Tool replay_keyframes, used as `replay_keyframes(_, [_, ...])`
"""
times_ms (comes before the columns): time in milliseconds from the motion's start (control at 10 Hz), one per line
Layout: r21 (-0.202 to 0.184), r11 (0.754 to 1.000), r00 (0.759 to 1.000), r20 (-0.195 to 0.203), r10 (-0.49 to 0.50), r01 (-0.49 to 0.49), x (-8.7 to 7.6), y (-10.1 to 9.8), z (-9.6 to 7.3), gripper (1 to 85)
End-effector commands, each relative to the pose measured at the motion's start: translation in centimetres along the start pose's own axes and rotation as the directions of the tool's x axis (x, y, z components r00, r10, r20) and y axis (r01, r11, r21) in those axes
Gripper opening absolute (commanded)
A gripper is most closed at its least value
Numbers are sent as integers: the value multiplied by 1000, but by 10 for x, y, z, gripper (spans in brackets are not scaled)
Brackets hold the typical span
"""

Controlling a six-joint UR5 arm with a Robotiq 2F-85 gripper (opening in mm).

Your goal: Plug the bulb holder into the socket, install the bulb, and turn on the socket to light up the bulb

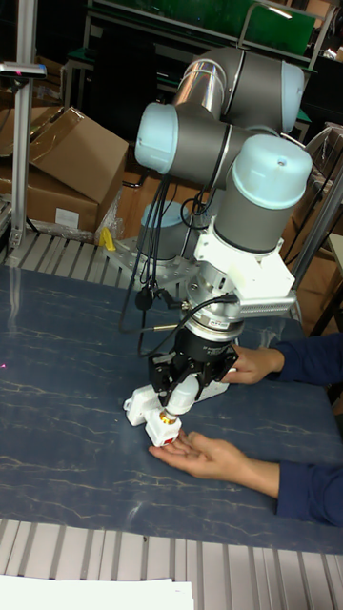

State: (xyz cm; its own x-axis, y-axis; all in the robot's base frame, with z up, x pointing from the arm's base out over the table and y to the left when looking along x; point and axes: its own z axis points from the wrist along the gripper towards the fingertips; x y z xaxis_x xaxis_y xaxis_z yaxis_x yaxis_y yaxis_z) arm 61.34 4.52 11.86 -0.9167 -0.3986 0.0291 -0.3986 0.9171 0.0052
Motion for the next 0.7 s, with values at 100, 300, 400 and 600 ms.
replay_keyframes(100, [-7,1000,1000,29,-8,8,-5,-2,8,17])
replay_keyframes(300, [-10,1000,999,35,-20,21,-7,-4,13,17])
replay_keyframes(400, [-12,1000,999,30,-28,28,-3,-4,13,17])
replay_keyframes(600, [-11,997,997,4,-77,77,7,0,11,17])
